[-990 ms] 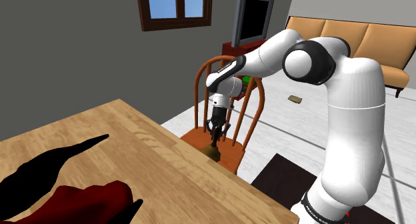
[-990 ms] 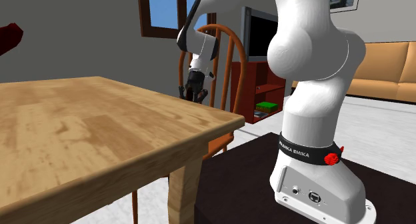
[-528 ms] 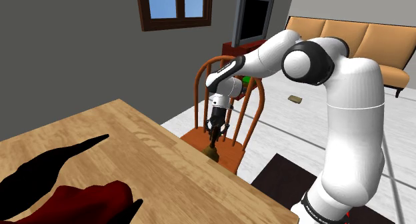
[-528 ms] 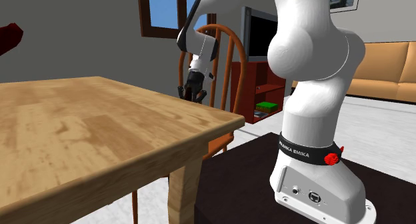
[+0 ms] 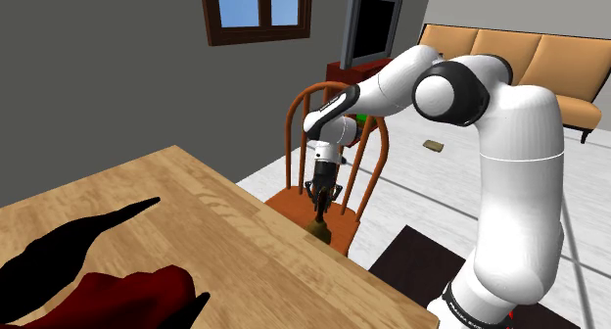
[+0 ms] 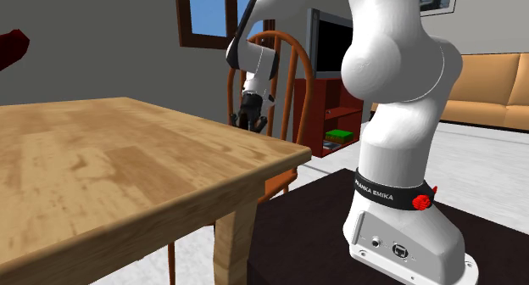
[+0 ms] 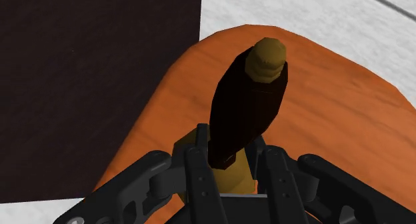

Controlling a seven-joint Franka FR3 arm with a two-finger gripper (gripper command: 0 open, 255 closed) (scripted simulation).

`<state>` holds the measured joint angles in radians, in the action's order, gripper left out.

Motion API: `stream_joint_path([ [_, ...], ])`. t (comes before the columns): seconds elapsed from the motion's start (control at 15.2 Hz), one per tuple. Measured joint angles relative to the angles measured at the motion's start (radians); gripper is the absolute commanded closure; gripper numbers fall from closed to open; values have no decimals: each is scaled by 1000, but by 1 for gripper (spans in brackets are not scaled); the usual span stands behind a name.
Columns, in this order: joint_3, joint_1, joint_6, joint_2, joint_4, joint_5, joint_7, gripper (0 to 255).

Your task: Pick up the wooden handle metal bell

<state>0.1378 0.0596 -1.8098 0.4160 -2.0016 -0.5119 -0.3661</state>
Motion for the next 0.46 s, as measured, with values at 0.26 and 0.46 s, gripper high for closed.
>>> stream_joint_path([
  [0.26,21,-21,39,-11,-6,-20,-9,255],
  [0.46,42,-35,112,-32,-5,-23,-24,255],
])
